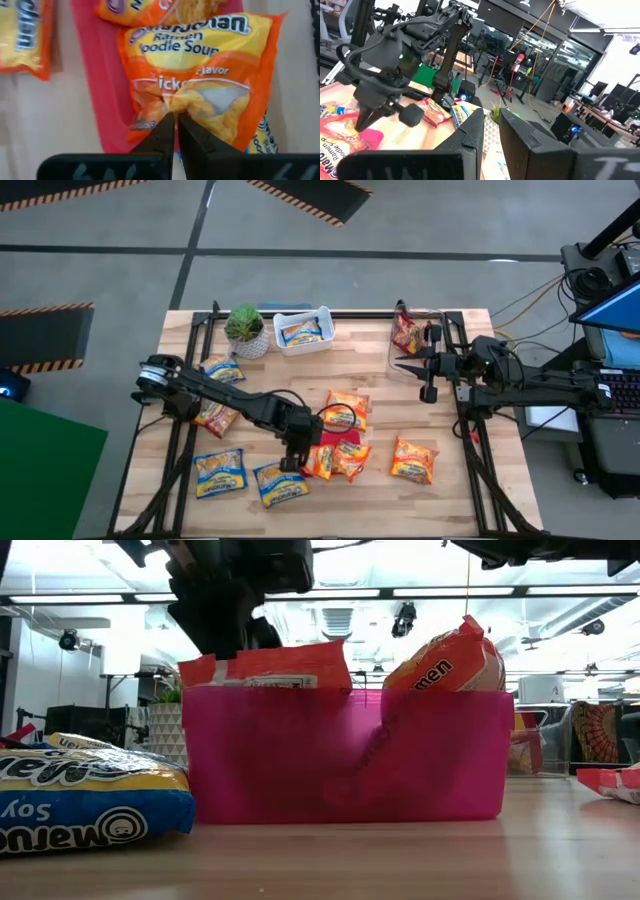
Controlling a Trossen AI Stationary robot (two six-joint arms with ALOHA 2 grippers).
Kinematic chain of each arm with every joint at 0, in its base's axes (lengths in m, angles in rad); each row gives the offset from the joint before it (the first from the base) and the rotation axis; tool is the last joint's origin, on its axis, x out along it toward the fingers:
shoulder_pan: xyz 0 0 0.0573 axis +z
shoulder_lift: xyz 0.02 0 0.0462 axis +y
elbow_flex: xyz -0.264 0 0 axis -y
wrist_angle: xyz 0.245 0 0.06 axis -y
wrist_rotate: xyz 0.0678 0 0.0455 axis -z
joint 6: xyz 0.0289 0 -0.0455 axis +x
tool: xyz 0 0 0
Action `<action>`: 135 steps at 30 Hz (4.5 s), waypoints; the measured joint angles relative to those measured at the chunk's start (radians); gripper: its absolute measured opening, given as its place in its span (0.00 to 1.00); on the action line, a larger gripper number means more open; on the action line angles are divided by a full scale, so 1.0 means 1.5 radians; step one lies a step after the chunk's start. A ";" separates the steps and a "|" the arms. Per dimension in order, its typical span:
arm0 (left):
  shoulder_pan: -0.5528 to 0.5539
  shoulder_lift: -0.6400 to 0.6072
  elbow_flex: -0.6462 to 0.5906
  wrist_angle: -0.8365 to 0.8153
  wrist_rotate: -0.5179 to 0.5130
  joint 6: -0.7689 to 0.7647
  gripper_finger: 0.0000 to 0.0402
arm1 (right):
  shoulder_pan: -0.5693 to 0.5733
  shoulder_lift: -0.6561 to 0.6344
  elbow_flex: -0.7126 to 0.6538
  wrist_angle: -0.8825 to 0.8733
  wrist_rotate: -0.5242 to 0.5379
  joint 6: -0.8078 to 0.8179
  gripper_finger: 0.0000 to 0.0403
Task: Sort Maruchan noodles
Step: Put the orange noodle pack into the red bin, then put the blue noodle pack into the white bin
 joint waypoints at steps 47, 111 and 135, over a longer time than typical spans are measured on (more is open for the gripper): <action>0.020 -0.008 0.151 -0.166 -0.109 0.222 0.00 | 0.000 0.001 0.005 0.015 0.031 0.045 0.12; 0.108 -0.330 -0.354 -0.330 -0.461 -0.379 0.00 | 0.018 0.597 0.451 -0.714 0.050 0.403 0.12; 0.172 -0.034 -0.377 -0.248 -0.471 -0.397 0.00 | 0.018 0.596 0.452 -0.713 0.050 0.417 0.12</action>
